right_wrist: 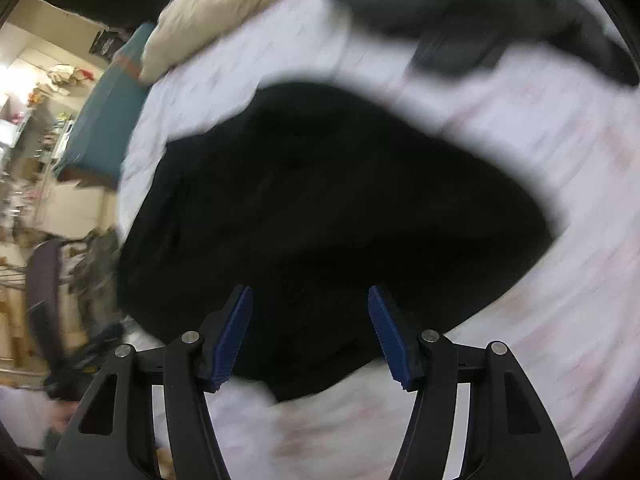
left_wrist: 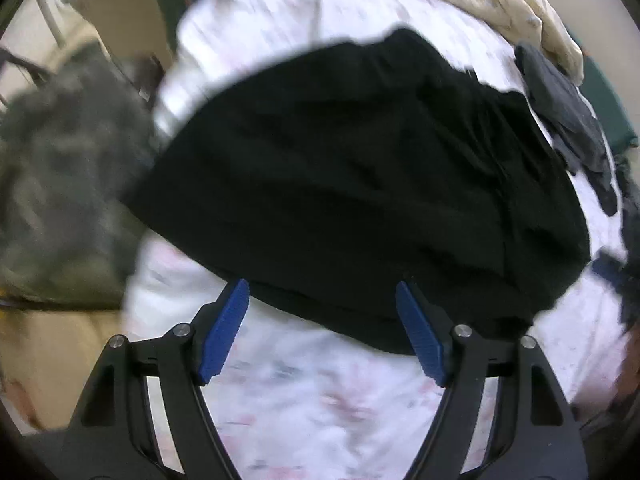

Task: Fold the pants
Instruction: 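Pinch the pants hem with both tools and spread them flat on the sheet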

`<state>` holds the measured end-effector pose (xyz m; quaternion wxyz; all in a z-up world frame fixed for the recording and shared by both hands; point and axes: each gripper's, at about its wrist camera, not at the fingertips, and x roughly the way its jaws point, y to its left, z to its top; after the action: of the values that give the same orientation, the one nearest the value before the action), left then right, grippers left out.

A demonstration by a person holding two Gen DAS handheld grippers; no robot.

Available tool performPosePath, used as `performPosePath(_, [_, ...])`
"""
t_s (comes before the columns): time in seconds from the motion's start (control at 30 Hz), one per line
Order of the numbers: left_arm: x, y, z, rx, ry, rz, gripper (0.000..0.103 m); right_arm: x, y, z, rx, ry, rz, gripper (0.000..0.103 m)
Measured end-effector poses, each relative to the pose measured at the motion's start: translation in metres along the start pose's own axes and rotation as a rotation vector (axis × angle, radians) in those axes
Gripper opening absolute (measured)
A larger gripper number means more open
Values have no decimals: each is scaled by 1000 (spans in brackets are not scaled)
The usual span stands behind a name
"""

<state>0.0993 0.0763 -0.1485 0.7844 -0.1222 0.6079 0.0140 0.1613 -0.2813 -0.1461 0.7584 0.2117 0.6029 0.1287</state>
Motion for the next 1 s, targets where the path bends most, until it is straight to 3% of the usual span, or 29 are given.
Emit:
performPosePath(0.17, [34,-9,3,-17,23,4,69,62,24,-41,51,118,51,57])
performPosePath(0.23, [44,-14,4,-9,43,15,52,71,31,-46,45,102,66,53])
performPosePath(0.27, [50,-19,4,19,61,49,36,76,34,-46,42,108,58,41])
performPosePath(0.3, [52,-21,5,47,67,92,12,81,35,-47,43,118,60,19])
performPosePath(0.33, [53,-24,4,81,64,144,1,82,36,-49,38,121,56,12])
performPosePath(0.43, [45,-24,4,91,28,166,1,72,45,-50,-21,98,39,2])
performPosePath(0.7, [-21,-3,-8,32,-104,177,0,26,56,-61,-21,37,146,1])
performPosePath(0.83, [-13,11,-14,20,-71,175,0,41,50,-69,11,98,118,2])
performPosePath(0.97, [7,27,-15,-73,52,124,1,66,42,-76,36,164,49,3])
performPosePath(1.0, [9,28,-15,-94,69,113,6,66,41,-76,42,168,35,7])
